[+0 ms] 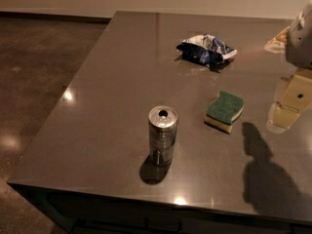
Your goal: Knock redbull can over
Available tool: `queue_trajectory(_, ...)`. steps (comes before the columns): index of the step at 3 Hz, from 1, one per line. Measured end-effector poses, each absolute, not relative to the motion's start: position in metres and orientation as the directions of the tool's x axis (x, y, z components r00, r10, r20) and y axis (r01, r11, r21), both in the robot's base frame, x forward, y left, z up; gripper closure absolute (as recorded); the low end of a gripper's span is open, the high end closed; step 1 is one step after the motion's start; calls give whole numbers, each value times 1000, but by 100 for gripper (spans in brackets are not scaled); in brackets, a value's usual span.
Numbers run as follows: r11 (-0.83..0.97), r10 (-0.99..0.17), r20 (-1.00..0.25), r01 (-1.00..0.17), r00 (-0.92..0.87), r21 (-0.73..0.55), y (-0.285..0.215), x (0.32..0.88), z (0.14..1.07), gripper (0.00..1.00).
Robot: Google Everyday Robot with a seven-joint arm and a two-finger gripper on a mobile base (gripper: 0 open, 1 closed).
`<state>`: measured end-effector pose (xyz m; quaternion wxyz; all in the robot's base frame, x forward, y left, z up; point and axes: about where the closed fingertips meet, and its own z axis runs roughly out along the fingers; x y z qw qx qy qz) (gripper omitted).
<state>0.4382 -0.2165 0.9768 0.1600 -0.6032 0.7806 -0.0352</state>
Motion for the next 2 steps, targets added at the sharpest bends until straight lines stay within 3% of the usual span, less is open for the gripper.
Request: queue_trajectory(2,244,-945,-271,-947,-184,-209,-197,430,978,0)
